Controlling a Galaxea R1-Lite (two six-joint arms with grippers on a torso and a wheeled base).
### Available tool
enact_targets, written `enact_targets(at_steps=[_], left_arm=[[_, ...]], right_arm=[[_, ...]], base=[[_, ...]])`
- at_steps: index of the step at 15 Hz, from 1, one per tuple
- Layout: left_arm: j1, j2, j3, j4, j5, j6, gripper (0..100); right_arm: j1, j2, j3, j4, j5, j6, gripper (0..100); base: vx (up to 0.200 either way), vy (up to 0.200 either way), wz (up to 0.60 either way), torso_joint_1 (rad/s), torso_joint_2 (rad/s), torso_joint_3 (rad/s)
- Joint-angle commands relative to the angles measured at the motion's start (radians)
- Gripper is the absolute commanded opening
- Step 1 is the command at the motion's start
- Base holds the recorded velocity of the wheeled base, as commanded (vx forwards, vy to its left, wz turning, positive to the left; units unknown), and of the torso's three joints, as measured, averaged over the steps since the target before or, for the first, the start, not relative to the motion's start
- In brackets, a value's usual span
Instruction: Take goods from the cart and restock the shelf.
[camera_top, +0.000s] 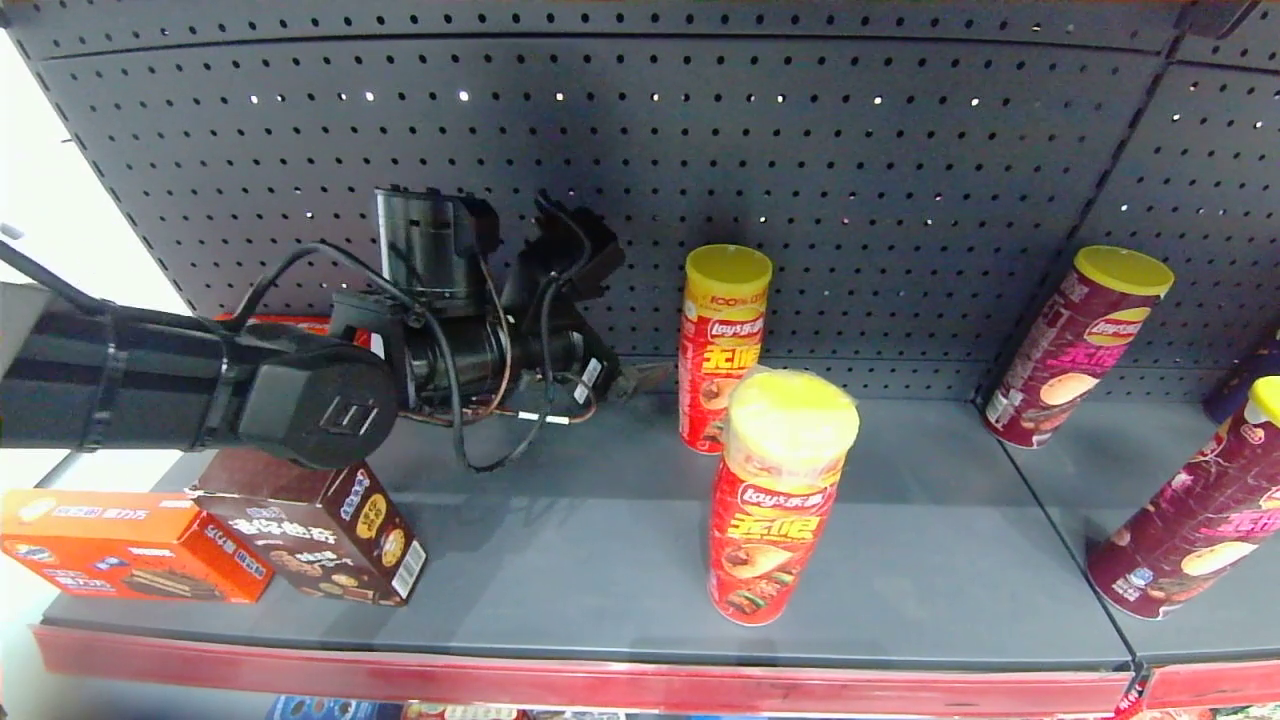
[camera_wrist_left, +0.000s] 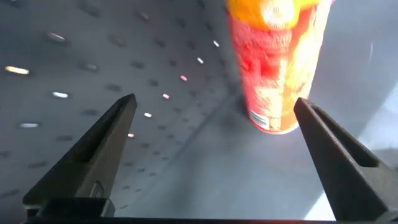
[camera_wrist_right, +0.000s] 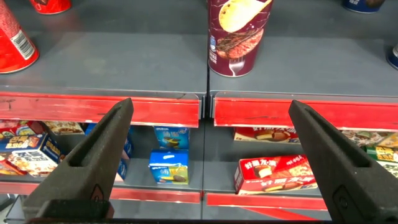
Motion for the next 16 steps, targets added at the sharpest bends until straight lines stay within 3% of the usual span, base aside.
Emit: enact_targets(at_steps=[1, 4, 5, 6, 8, 10, 13, 14, 16], left_arm=[[0.024, -0.092, 0.020, 0.000, 0.020, -0.015, 100], [0.077, -0.225, 0.070, -0.012, 0.056, -0.050, 100], [0.078, -0.297, 0.115, -0.015, 0.076, -0.099, 100], [0.074, -0.392, 0.173, -0.018, 0.114, -0.171, 100], [0.078, -0.561, 0.293, -0.023, 0.189, -0.250, 100], [0.075, -0.777, 0.443, -0.017, 0.217, -0.280, 100], [0.083, -1.027, 0.641, -0.014, 0.218, -0.294, 100], [0.115, -1.129, 0.731, -0.015, 0.218, -0.322, 100], [0.230, -1.314, 0.870, -0.043, 0.214, -0.328, 100]], right_arm=[[0.001, 0.001, 0.000, 0.000, 0.000, 0.000, 100], [0.001, 0.001, 0.000, 0.000, 0.000, 0.001, 100], [0.001, 0.001, 0.000, 0.000, 0.000, 0.001, 100], [0.001, 0.002, 0.000, 0.000, 0.000, 0.000, 100], [0.001, 0.002, 0.000, 0.000, 0.000, 0.001, 100], [0.001, 0.001, 0.000, 0.000, 0.000, 0.000, 100], [0.001, 0.001, 0.000, 0.000, 0.000, 0.000, 100], [0.001, 0.001, 0.000, 0.000, 0.000, 0.000, 100], [0.001, 0.001, 0.000, 0.000, 0.000, 0.000, 100]], base=[[0.000, 0.000, 0.00, 0.000, 0.00, 0.000], [0.000, 0.000, 0.00, 0.000, 0.00, 0.000], [0.000, 0.000, 0.00, 0.000, 0.00, 0.000], [0.000, 0.000, 0.00, 0.000, 0.00, 0.000], [0.000, 0.000, 0.00, 0.000, 0.00, 0.000], [0.000, 0.000, 0.00, 0.000, 0.00, 0.000], [0.000, 0.000, 0.00, 0.000, 0.00, 0.000], [0.000, 0.000, 0.00, 0.000, 0.00, 0.000], [0.000, 0.000, 0.00, 0.000, 0.00, 0.000]])
